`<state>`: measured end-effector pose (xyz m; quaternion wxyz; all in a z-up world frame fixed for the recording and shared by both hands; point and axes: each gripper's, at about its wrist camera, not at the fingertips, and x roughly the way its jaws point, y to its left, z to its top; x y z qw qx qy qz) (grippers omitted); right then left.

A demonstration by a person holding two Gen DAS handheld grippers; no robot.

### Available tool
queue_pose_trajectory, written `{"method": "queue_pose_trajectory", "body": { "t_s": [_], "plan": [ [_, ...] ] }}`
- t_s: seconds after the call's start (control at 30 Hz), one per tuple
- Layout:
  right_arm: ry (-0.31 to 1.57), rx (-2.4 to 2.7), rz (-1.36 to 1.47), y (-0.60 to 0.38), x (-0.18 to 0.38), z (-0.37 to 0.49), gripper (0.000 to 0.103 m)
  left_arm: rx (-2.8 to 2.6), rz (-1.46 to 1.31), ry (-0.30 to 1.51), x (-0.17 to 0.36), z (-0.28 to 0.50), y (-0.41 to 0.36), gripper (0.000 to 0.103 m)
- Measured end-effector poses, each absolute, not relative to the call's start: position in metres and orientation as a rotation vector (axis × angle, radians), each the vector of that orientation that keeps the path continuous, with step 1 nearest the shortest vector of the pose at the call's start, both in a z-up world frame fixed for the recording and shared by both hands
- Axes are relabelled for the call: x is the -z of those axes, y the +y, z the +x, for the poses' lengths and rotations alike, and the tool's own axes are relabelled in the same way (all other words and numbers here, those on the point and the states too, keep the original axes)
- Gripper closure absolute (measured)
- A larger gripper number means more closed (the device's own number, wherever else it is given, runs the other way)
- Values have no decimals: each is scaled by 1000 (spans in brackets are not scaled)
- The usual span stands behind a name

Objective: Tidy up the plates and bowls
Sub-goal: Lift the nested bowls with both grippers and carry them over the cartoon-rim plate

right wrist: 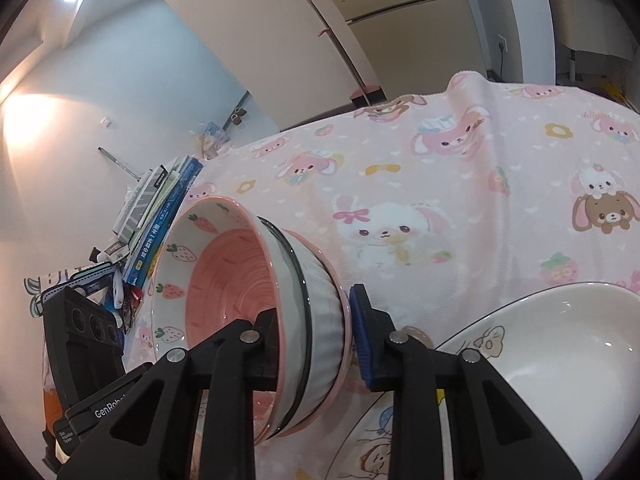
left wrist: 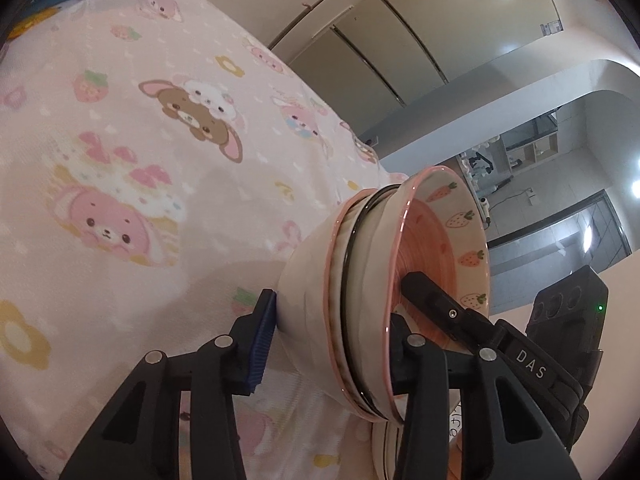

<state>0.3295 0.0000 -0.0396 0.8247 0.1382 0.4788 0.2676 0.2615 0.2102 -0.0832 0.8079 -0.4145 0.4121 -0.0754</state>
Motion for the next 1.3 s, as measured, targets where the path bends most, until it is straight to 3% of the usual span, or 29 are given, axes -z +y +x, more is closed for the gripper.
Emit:
{"method": "queue_pose_trajectory", "body": {
  "t_s": [0.57, 1.3],
  "plan": [
    [1026, -558, 268, -15, -2, 296, 77, 177, -846, 921, 35, 240, 196, 57],
    [943, -421, 293, -146, -54, 258, 77, 365, -754, 959, -21, 231, 67, 57]
  ]
}}
